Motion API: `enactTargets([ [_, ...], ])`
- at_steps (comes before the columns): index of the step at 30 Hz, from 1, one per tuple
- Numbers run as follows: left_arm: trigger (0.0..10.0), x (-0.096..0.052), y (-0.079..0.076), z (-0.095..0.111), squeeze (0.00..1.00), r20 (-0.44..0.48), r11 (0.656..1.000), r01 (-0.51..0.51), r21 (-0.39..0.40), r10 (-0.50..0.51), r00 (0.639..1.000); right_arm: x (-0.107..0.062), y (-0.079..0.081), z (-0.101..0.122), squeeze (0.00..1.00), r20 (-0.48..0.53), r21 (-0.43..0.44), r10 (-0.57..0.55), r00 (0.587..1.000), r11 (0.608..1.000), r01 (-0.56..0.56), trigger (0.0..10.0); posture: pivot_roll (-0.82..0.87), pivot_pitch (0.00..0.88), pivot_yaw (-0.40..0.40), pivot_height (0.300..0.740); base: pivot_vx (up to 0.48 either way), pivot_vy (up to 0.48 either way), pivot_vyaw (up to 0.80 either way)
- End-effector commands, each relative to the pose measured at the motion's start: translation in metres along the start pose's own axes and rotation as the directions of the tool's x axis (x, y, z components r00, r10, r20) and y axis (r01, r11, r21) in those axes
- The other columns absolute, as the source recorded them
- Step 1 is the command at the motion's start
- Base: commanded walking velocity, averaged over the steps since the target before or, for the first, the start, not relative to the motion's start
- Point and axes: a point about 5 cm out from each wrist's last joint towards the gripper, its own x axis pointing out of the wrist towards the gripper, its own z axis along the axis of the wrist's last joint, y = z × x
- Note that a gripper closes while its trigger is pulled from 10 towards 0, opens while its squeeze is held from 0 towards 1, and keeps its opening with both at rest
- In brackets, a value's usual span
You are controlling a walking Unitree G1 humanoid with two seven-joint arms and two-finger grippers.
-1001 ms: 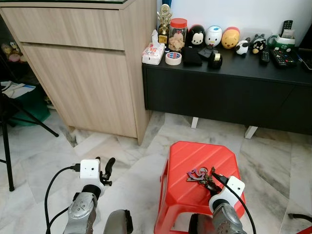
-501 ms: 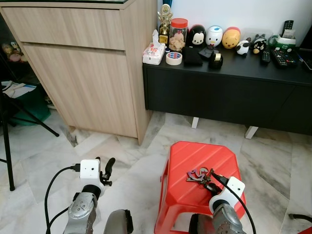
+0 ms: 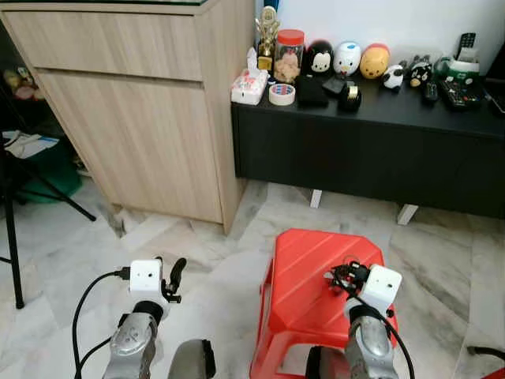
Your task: Hang keys on a hook
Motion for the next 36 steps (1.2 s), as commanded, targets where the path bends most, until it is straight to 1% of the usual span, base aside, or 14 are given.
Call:
enactTargets([
  [1, 10.0, 0.001, 0.001, -0.002, 0.00, -0.019, 1.000, 0.001, 0.014, 0.000, 1.000, -0.001, 0.002, 0.004, 0.00, 0.045, -0.025, 0.013, 0.999, 1.000, -0.012, 10.0, 0.08, 0.028, -0.021, 0.601, 0.000, 0.000, 0.00],
  [5, 10.0, 0.001, 0.000, -0.002, 0.00, -0.021, 1.000, -0.004, 0.008, 0.004, 1.000, -0.004, 0.001, 0.005, 0.00, 0.060, -0.045, 0.014, 0.998, 0.999, -0.011, 10.0, 0.08, 0.022, -0.025, 0.601, 0.000, 0.000, 0.00],
  [7, 10.0, 0.000, 0.003, -0.004, 0.00, -0.036, 1.000, -0.026, -0.011, 0.025, 0.999, -0.005, 0.000, 0.006, 0.00, 0.080, -0.040, 0.015, 0.997, 0.999, -0.012, 10.0, 0.08, 0.013, -0.026, 0.601, 0.000, 0.000, 0.00],
  [9, 10.0, 0.000, 0.009, -0.005, 0.00, -0.039, 0.998, -0.058, -0.010, 0.058, 0.998, -0.006, -0.001, 0.007, 0.00, 0.092, -0.047, 0.019, 0.996, 0.999, -0.015, 10.0, 0.07, 0.006, -0.027, 0.616, 0.000, 0.000, 0.00],
  [12, 10.0, -0.003, 0.019, -0.010, 0.00, -0.073, 0.995, -0.094, -0.038, 0.091, 0.993, -0.006, -0.001, 0.007, 0.00, 0.087, -0.054, 0.018, 0.996, 0.998, -0.014, 10.0, 0.07, 0.000, -0.029, 0.636, 0.000, 0.000, 0.00],
  [13, 10.0, -0.003, 0.019, -0.010, 0.00, -0.073, 0.995, -0.094, -0.038, 0.091, 0.993, -0.006, -0.001, 0.007, 0.00, 0.087, -0.054, 0.018, 0.996, 0.998, -0.014, 10.0, 0.07, 0.000, -0.029, 0.636, 0.000, 0.000, 0.00],
  [14, 10.0, -0.006, 0.027, -0.014, 0.00, -0.100, 0.992, -0.123, -0.040, 0.119, 0.988, -0.004, -0.001, 0.007, 0.00, 0.082, -0.058, 0.020, 0.996, 0.998, -0.016, 10.0, 0.07, 0.000, -0.029, 0.646, 0.000, 0.000, 0.00],
  [16, 10.0, -0.009, 0.033, -0.018, 0.00, -0.124, 0.989, -0.146, -0.037, 0.140, 0.982, -0.004, -0.001, 0.008, 0.00, 0.078, -0.060, 0.021, 0.997, 0.998, -0.017, 10.0, 0.07, 0.000, -0.029, 0.656, 0.000, 0.000, 0.00],
  [18, 10.0, -0.010, 0.035, -0.020, 0.00, -0.135, 0.988, -0.151, -0.031, 0.145, 0.980, -0.004, -0.001, 0.008, 0.00, 0.077, -0.061, 0.021, 0.997, 0.998, -0.016, 10.0, 0.07, 0.000, -0.030, 0.661, 0.000, 0.000, 0.00],
  [19, 10.0, -0.015, 0.040, -0.026, 0.00, -0.163, 0.987, -0.161, -0.019, 0.156, 0.974, -0.004, -0.001, 0.008, 0.00, 0.076, -0.061, 0.020, 0.997, 0.998, -0.015, 10.0, 0.07, 0.000, -0.030, 0.671, 0.000, 0.000, 0.00],
  [21, 10.0, -0.020, 0.044, -0.032, 0.00, -0.189, 0.984, -0.176, -0.008, 0.172, 0.967, -0.004, 0.000, 0.007, 0.00, 0.073, -0.059, 0.021, 0.997, 0.998, -0.017, 10.0, 0.07, 0.000, -0.029, 0.681, 0.000, 0.000, 0.00],
  [26, 10.0, -0.028, 0.045, -0.044, 0.00, -0.240, 0.982, -0.188, 0.002, 0.183, 0.953, -0.003, 0.003, 0.007, 0.00, 0.063, -0.055, 0.031, 0.998, 0.998, -0.028, 10.0, 0.07, 0.000, -0.031, 0.716, 0.000, 0.000, 0.00],
  [33, 10.0, -0.034, 0.048, -0.052, 0.00, -0.287, 0.980, -0.197, 0.021, 0.195, 0.938, -0.002, 0.003, 0.007, 0.00, 0.053, -0.059, 0.032, 0.998, 0.998, -0.029, 10.0, 0.07, 0.000, -0.036, 0.716, 0.000, 0.000, 0.00],
  [36, 10.0, -0.039, 0.050, -0.058, 0.00, -0.326, 0.978, -0.206, 0.033, 0.205, 0.923, -0.002, 0.003, 0.007, 0.00, 0.057, -0.058, 0.032, 0.998, 0.998, -0.029, 10.0, 0.07, 0.000, -0.036, 0.716, 0.000, 0.000, 0.00],
])
